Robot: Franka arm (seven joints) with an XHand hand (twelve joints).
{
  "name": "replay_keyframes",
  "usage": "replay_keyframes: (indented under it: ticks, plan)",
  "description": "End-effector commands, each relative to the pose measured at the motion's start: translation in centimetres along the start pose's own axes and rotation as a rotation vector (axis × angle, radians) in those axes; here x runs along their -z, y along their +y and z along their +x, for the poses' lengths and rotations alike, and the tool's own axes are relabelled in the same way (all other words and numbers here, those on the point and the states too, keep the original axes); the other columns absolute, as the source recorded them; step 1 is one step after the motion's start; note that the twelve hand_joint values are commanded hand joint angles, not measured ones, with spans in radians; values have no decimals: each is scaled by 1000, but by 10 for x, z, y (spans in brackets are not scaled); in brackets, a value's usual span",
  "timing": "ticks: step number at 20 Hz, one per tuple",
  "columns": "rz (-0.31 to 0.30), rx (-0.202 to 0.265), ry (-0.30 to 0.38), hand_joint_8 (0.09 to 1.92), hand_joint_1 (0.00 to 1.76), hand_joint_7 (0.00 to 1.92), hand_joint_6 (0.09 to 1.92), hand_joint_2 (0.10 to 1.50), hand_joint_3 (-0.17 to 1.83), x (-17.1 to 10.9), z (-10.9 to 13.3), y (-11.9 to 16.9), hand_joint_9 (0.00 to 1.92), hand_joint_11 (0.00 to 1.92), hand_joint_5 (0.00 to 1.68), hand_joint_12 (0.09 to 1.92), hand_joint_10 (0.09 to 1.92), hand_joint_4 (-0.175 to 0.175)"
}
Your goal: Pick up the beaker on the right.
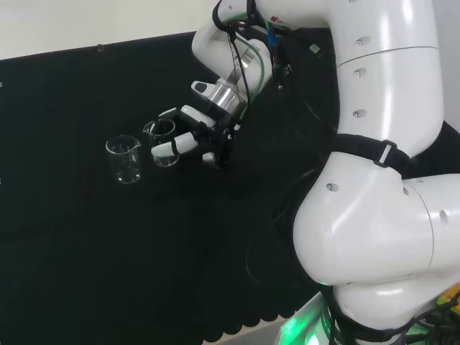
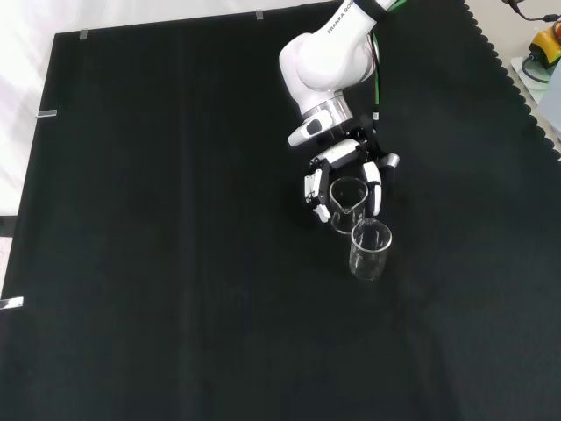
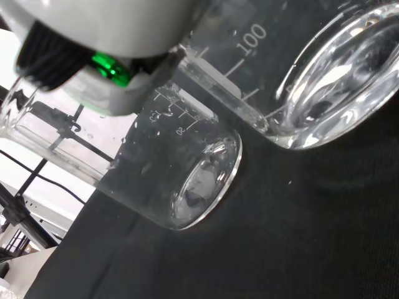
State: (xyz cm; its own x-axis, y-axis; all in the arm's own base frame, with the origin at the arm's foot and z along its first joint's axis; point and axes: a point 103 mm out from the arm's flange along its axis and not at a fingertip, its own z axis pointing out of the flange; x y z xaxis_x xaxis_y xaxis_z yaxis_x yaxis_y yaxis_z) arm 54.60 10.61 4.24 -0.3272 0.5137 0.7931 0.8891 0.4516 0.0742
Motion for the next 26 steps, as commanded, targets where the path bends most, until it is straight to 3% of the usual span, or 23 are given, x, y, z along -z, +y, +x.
replay_keyframes:
  ticks: [1, 11, 26]
  plan:
    - [-2, 13, -21, 210, 1163, 1362, 701, 810, 424, 7, 1, -1, 1391, 1041, 1198, 885, 91, -55]
    - [37, 32, -88, 189, 1167, 1391, 673, 808, 415, 27, 9, -13, 1415, 1066, 1214, 865, 87, -58]
    - [99, 27, -268, 143, 1166, 1456, 611, 762, 471, 63, 38, -35, 1470, 1114, 1259, 843, 87, -17]
